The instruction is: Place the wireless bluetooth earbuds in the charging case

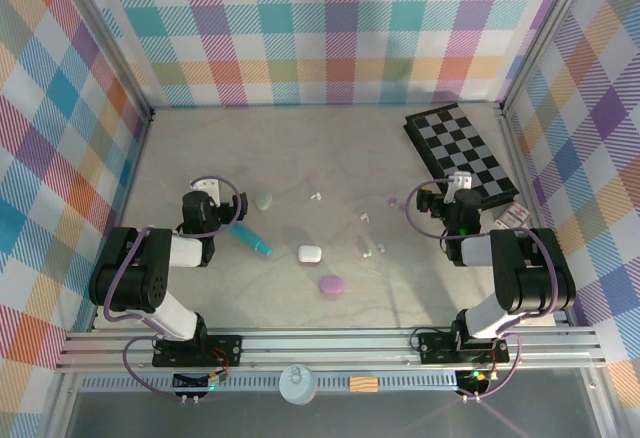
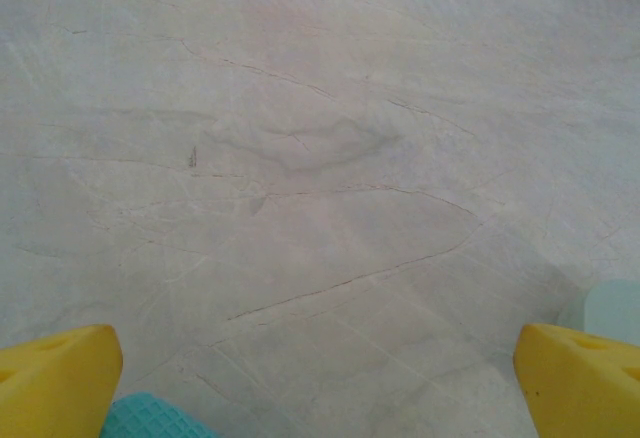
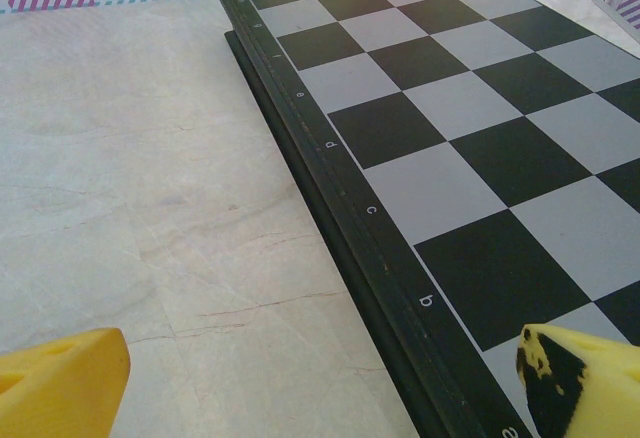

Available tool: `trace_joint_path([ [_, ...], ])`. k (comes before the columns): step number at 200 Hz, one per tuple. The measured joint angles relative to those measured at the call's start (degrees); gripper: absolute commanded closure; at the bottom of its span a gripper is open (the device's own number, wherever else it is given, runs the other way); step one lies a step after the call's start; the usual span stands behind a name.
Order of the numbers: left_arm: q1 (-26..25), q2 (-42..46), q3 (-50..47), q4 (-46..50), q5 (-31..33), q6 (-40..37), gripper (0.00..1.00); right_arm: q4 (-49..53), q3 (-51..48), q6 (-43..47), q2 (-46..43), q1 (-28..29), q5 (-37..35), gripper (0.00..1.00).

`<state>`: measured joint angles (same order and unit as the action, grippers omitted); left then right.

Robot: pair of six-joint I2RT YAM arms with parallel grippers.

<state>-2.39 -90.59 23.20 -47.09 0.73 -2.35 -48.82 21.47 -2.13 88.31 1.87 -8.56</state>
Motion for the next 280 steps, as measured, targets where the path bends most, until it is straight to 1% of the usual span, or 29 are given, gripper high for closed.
trace_joint_path([
  [58,0.0,0.0,0.0,0.0,0.0,0.0,0.0,0.52,0.46,0.09,-0.02,0.0,1.55,0.01],
  [78,-0.11,0.98,0.0,0.9,0.13,0.0,0.0,4.07,1.4,0.76,-1.44,0.0,3.23,0.01],
  [97,-0.74,5.9,-0.02,4.31,1.36,-0.02,0.0,10.56,3.13,1.79,-6.32,0.09,5.27,0.01],
  [120,-3.34,15.72,0.17,8.83,3.76,-0.57,0.0,17.05,5.33,3.85,-13.88,1.36,8.46,0.01],
  [148,-7.76,25.51,4.66,20.28,5.81,-0.33,0.0,24.0,8.7,6.21,-19.26,4.9,14.43,0.01],
  [171,-9.75,30.38,10.21,31.47,3.21,2.95,0.0,31.21,12.76,9.31,-19.89,10.38,19.8,0.01],
  [194,-10.64,33.81,15.08,43.06,-1.42,7.3,0.0,40.04,18.38,14.75,-19.04,18.23,24.85,0.01],
  [215,-10.71,35.74,18.18,53.29,-5.97,10.71,0.0,46.84,23.45,20.39,-16.41,25.53,27.3,0.01],
  [236,-10.71,37.66,19.17,61.9,-9.35,13.7,0.0,52.65,27.15,25.49,-12.09,32.59,27.71,0.01],
  [251,-10.71,39.5,19.17,66.95,-11.06,15.45,0.0,54.8,28.2,27.8,-8.81,36.85,27.5,0.0],
  [280,-10.71,42.38,19.02,72.0,-12.28,17.49,0.0,56.98,28.92,30.1,-1.46,43.47,25.92,0.03],
])
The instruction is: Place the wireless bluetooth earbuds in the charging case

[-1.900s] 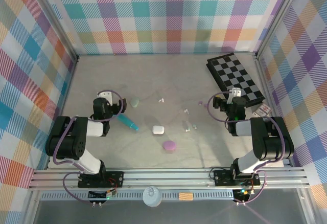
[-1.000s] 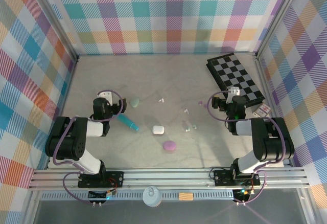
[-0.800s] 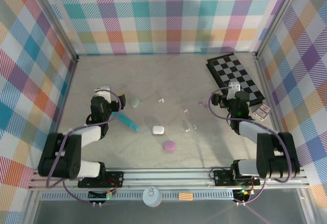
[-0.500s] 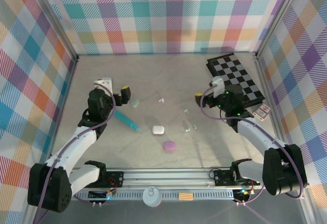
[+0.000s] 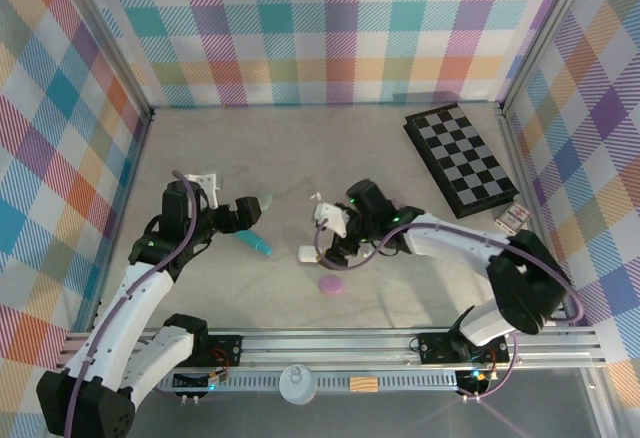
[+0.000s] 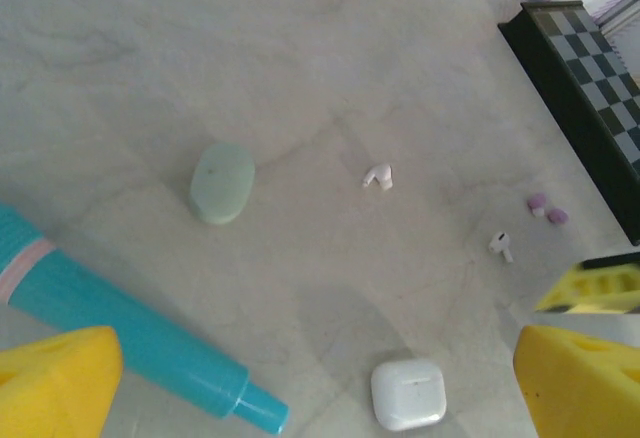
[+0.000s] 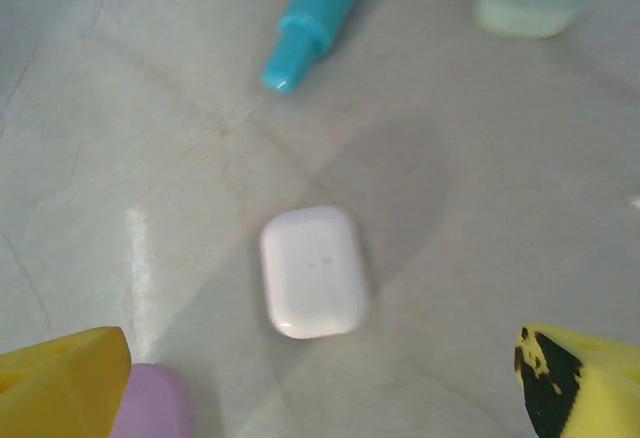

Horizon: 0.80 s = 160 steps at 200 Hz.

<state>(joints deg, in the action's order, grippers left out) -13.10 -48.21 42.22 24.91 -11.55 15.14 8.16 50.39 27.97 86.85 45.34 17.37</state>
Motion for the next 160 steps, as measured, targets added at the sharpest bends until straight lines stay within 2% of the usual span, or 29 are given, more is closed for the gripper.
trace_joint_path([
  [26,0.0,0.59,-0.07,2.27,0.02,0.52,0.0,1.03,1.73,1.51,6.67,2.75,-2.14,0.08],
  [77,0.0,1.14,-0.09,3.69,0.11,0.48,0.0,2.36,8.46,4.72,14.91,3.02,-3.91,0.16],
  [129,0.0,5.4,-0.09,3.96,1.73,0.48,0.0,4.46,12.0,8.26,21.14,3.02,-4.68,0.23],
  [160,0.0,6.29,-0.09,4.09,2.34,0.46,0.0,4.85,12.72,9.09,21.84,3.02,-4.48,0.28],
])
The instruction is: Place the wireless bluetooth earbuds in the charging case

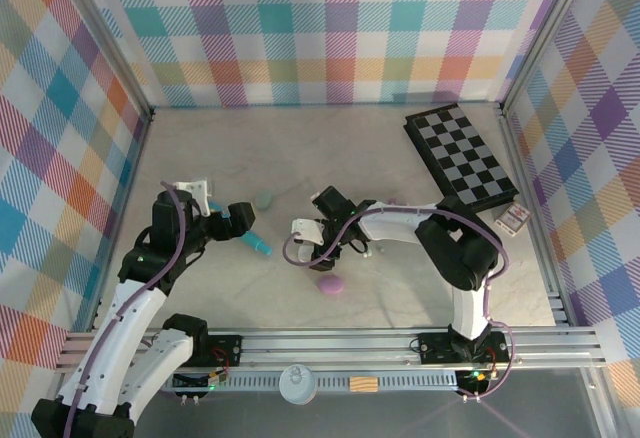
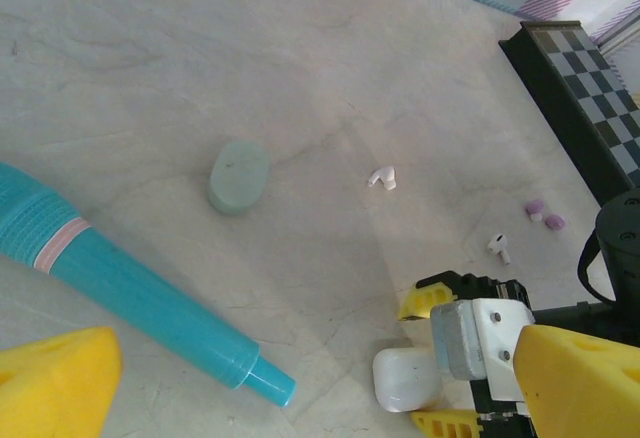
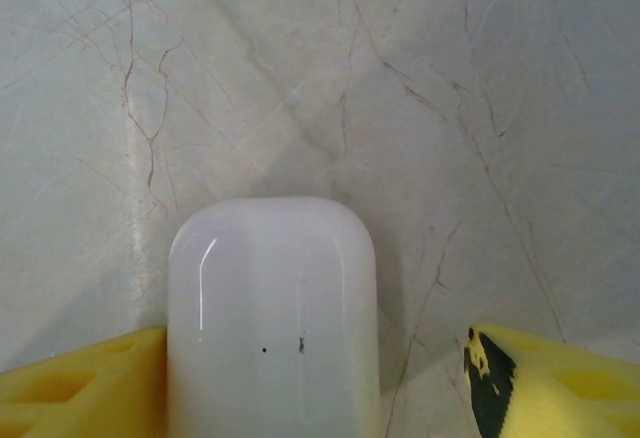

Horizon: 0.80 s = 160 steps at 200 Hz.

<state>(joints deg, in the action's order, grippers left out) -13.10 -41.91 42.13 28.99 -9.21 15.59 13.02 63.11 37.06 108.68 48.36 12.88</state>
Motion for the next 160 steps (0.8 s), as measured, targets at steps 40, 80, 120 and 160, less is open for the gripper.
trace_joint_path([
  [40,0.0,-0.15,0.0,0.28,0.28,0.0,0.0,0.68,0.02,1.18,-0.09,0.0,0.44,0.4],
  [80,0.0,-1.55,0.0,0.22,0.26,0.02,0.0,1.84,-0.09,1.36,-0.5,0.0,0.46,0.48],
  [120,0.0,-2.49,0.0,-0.68,-0.28,0.04,0.0,1.92,-1.44,1.29,-1.99,0.0,-0.26,0.58],
  [160,0.0,-5.68,-2.01,-3.1,-1.55,0.28,0.0,1.68,-3.87,0.2,-5.03,-0.94,-0.44,0.62],
])
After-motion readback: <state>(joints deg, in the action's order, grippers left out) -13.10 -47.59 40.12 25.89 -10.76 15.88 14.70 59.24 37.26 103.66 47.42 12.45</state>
